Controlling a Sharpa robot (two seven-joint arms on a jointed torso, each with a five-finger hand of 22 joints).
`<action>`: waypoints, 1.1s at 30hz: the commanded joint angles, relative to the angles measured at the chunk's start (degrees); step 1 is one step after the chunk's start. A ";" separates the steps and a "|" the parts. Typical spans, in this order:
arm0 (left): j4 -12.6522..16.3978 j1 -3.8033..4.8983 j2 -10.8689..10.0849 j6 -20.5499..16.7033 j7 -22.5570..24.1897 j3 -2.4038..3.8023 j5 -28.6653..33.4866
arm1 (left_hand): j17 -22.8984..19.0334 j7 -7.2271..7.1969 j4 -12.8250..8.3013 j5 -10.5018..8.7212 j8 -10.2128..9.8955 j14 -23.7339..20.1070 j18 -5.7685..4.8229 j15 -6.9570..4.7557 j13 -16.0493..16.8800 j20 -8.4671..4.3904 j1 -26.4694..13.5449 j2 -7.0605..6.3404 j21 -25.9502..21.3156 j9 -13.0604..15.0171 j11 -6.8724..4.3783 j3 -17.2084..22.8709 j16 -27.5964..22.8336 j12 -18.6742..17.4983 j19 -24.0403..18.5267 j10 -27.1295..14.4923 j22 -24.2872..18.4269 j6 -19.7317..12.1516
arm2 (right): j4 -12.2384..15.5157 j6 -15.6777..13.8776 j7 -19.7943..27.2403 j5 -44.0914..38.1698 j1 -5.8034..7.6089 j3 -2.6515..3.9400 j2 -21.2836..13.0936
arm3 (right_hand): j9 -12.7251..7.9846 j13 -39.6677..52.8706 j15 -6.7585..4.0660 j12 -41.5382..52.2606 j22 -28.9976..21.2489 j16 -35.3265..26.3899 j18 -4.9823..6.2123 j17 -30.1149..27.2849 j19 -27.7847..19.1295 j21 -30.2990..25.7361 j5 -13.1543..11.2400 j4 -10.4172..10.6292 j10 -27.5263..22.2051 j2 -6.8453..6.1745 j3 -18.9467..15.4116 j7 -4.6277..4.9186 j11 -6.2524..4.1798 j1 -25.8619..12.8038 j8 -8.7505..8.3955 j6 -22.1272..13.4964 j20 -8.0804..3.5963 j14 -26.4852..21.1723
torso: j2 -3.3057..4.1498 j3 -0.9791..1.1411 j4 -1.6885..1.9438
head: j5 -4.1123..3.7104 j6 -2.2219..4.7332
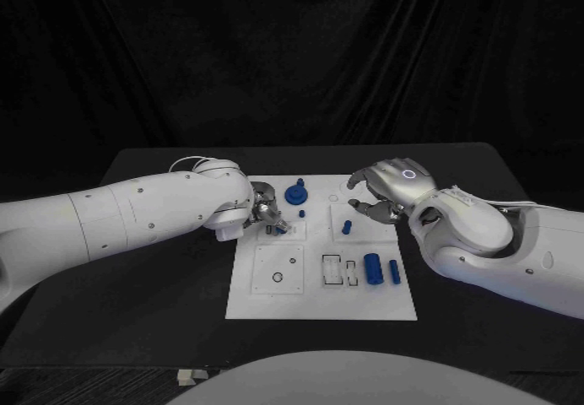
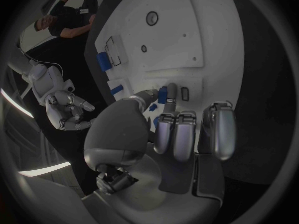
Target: Assemble the parts on the task board
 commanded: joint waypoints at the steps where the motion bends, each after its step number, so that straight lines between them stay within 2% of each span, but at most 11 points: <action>1: -0.30 -0.55 0.08 0.61 -0.25 -0.35 0.19 | 15.09 -0.57 -1.48 -0.52 -0.36 6.15 -0.20 -0.26 13.37 0.11 -0.21 0.35 -0.36 -0.31 -0.19 1.19 0.15 -0.28 0.25 4.55 11.24 0.02 | -0.05 0.45 -1.11 0.20 -0.14 0.03 0.00 | -0.06 15.09 -0.08 0.20 12.21 -0.31 -0.10 2.60 2.25 -0.19 0.10 0.07 6.01 0.45 0.39 0.03 -0.11 -0.01 0.11 0.40 0.03 3.65 | 0.01 -0.01 0.00 | -0.07 0.01; 20: -0.18 -0.57 -0.17 -1.71 -0.09 -0.35 0.19 | 15.09 -0.61 -1.51 -0.96 -0.39 6.15 -0.21 -0.27 13.36 0.11 -0.39 0.52 -0.31 -0.33 -0.20 1.13 0.15 -0.30 0.29 4.54 11.26 0.15 | -0.47 1.23 -1.33 0.70 -0.28 0.03 0.09 | -0.11 15.09 -0.07 0.20 12.19 -0.40 -0.08 2.38 2.22 -0.26 0.19 0.05 6.01 0.45 0.48 0.05 -0.08 -0.03 0.08 0.41 0.03 3.61 | 0.05 0.01 0.01 | 0.07 0.01; 33: -0.04 -0.57 -0.49 -1.89 -0.36 -0.35 0.19 | 15.09 -0.67 -1.66 -0.95 -0.39 6.15 -0.20 -0.27 13.15 0.11 -0.30 0.60 -0.36 -0.33 -0.24 1.20 0.15 -0.49 0.27 4.38 11.25 0.20 | -0.62 1.58 -1.45 0.93 -0.47 0.03 0.11 | -0.16 15.09 -0.05 0.20 12.15 -0.46 -0.06 2.24 2.18 -0.36 0.24 0.06 6.01 0.47 0.55 0.07 -0.04 -0.09 0.06 0.42 0.04 3.58 | 0.03 -0.01 0.00 | 0.02 0.01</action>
